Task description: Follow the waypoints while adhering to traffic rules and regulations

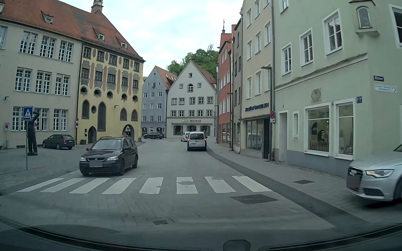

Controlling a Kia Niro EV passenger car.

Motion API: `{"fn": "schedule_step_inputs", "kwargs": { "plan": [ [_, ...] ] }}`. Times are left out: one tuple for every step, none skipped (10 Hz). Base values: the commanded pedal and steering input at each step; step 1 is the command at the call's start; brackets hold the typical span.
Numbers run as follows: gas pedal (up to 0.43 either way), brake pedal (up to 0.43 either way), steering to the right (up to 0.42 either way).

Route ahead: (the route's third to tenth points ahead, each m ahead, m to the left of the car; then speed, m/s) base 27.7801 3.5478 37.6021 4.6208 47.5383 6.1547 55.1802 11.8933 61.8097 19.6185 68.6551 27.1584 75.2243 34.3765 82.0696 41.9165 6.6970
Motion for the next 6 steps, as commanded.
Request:
{"fn": "schedule_step_inputs", "kwargs": {
  "plan": [
    [0.118,0.0,-0.06],
    [0.118,0.0,-0.057],
    [0.118,0.0,-0.055],
    [0.118,0.0,-0.051],
    [0.11,0.0,-0.046],
    [0.098,0.0,-0.043]
  ]
}}
